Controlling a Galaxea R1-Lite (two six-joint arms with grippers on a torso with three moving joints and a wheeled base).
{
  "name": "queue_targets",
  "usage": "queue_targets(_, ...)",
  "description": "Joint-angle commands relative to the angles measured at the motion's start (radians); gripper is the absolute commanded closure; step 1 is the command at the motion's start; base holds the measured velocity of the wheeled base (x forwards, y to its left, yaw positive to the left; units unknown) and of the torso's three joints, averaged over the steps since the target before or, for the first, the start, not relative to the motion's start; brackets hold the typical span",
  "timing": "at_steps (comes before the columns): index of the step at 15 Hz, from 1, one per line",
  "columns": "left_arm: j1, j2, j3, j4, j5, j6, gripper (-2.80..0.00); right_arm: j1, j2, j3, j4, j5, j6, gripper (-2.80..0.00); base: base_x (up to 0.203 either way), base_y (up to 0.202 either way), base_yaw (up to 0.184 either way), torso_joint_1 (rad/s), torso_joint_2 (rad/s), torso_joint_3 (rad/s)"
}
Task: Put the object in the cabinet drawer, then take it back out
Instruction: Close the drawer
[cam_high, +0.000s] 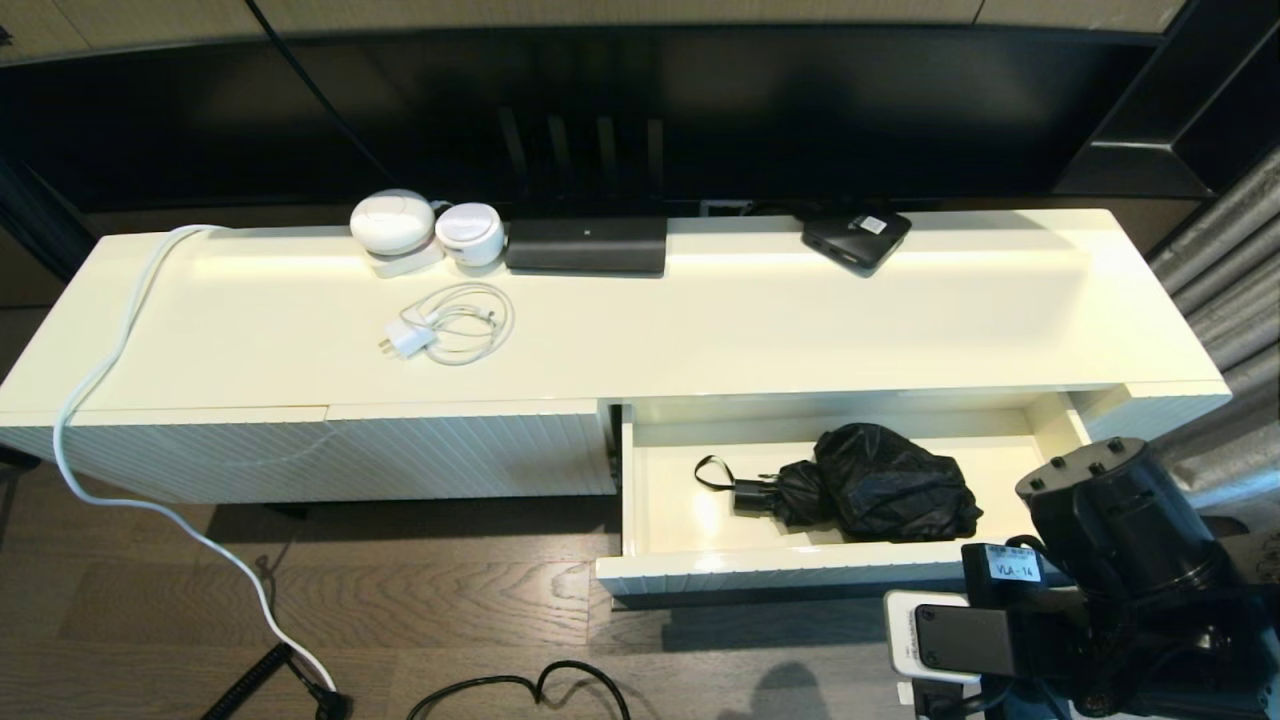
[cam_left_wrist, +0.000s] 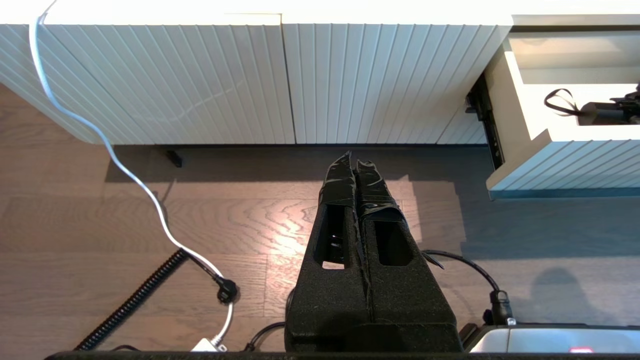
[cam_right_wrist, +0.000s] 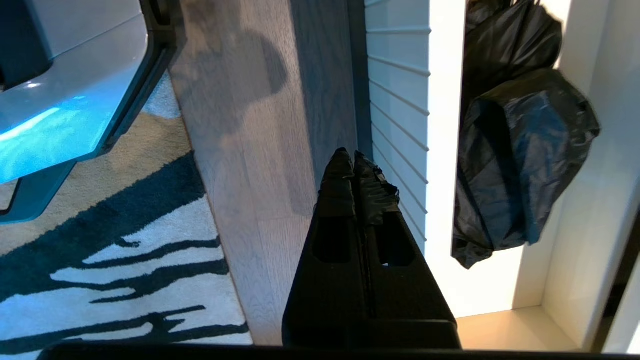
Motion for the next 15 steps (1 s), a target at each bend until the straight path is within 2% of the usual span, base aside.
queue_targets(1, 0.0, 0.001, 0.0, 0.001, 0.0, -0.001, 0.0, -0.015, 0.042, 0.033, -0.048, -0.001, -0.007, 0.0, 0.0, 0.0, 0.0, 0.0, 0.0, 0.0)
queue_targets(5, 0.0, 0.001, 0.0, 0.0, 0.0, -0.001, 0.0, -0.045, 0.056, 0.082, -0.106, -0.005, -0.01, 0.0, 0.0, 0.0, 0.0, 0.0, 0.0, 0.0)
queue_targets(10, 0.0, 0.001, 0.0, -0.001, 0.0, -0.001, 0.0, -0.058, 0.126, 0.211, -0.378, -0.011, -0.011, 0.0, 0.0, 0.0, 0.0, 0.0, 0.0, 0.0)
queue_targets(15, 0.0, 0.001, 0.0, 0.0, 0.0, -0.001, 0.0, -0.06, 0.169, 0.257, -0.529, -0.039, -0.013, 0.0, 0.0, 0.0, 0.0, 0.0, 0.0, 0.0)
